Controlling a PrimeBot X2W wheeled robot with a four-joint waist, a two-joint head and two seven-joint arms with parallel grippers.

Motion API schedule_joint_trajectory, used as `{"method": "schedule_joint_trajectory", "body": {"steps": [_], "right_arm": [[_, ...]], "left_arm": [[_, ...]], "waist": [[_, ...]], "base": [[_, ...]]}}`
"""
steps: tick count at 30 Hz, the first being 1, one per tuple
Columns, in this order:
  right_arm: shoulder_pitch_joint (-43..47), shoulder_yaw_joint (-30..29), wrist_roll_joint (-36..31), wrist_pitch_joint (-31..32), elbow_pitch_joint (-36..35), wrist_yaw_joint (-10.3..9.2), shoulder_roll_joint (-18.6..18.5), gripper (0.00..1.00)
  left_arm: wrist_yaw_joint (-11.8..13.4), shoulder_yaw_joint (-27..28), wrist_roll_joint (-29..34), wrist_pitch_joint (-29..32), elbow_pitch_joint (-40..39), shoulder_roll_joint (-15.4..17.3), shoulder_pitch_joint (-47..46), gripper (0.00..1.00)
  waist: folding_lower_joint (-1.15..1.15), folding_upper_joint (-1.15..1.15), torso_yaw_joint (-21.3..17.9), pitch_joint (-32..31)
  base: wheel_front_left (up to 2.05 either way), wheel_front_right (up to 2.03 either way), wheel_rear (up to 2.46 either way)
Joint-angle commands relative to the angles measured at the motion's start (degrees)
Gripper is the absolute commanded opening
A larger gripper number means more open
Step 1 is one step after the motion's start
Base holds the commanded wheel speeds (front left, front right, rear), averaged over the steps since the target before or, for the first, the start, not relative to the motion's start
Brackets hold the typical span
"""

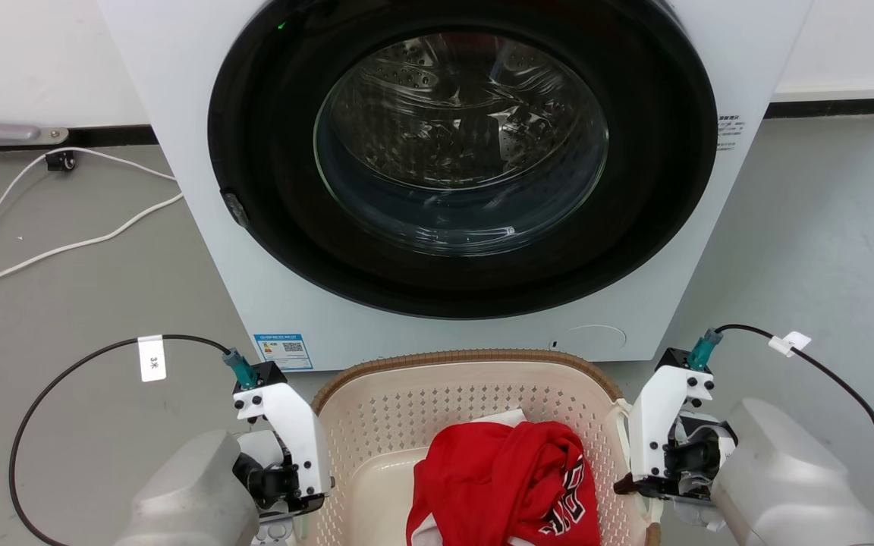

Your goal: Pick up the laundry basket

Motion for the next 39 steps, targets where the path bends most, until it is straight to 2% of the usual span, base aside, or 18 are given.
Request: {"method": "schedule_joint_trajectory", "body": {"steps": [1,39], "right_arm": [[0.3,-0.54,0.31,-0.19,-0.14,0.46,0.6,0.0],[0.28,-3.6,-2.93,-1.64,-0.18,0.36,0.9,0.0]], "left_arm": [[-0.6,0.09,-0.7,-0.4,-0.22,-0.47,-0.88,0.0],[-0.6,-1.35,-2.33,-0.9,-0.2,-0.58,-0.26,0.0]], "waist": [[0.0,0.0,0.01,-0.01],[0.0,0.0,-0.18,0.04]], "base": [[0.0,0.0,0.0],[0.0,0.0,0.0]]}}
